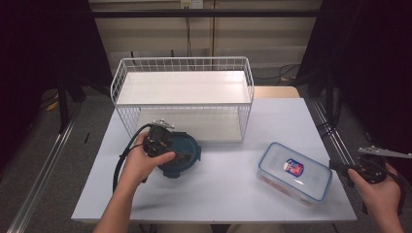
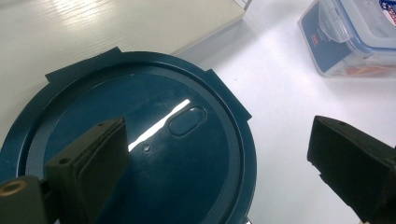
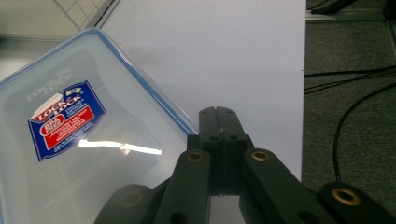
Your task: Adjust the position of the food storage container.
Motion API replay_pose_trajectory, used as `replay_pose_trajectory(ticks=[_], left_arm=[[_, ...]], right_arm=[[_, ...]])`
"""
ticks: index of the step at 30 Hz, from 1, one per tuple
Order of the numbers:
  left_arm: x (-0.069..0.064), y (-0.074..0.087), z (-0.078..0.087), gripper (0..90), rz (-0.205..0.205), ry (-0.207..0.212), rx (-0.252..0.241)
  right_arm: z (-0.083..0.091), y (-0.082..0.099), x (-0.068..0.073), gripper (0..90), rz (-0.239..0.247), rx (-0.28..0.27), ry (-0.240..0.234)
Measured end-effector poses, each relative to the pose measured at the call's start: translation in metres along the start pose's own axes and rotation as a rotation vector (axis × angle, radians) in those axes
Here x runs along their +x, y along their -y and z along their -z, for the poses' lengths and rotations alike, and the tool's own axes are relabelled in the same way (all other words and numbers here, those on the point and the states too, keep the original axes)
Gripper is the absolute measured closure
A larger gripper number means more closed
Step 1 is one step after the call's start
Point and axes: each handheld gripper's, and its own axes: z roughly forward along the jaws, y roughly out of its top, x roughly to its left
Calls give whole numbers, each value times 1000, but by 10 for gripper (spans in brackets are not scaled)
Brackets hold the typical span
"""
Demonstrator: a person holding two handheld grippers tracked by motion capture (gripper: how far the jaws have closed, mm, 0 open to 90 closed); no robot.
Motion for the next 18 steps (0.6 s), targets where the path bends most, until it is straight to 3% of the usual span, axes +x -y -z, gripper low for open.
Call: replay_pose_trajectory(ticks=[3, 6, 8, 18], left_arm=[[1, 0, 0, 54, -11, 2, 13], [-1, 0, -1, 54, 1, -6, 6], [1, 0, -1, 54, -15, 7, 16], [0, 0, -1, 54, -10, -1, 17]], right_arm=[[2, 3, -4, 900, -4, 17, 14], [2, 10, -8, 900, -14, 30, 12], [-1, 15, -9, 900, -38, 35, -3], [-7, 12, -4, 900, -11, 27, 28]])
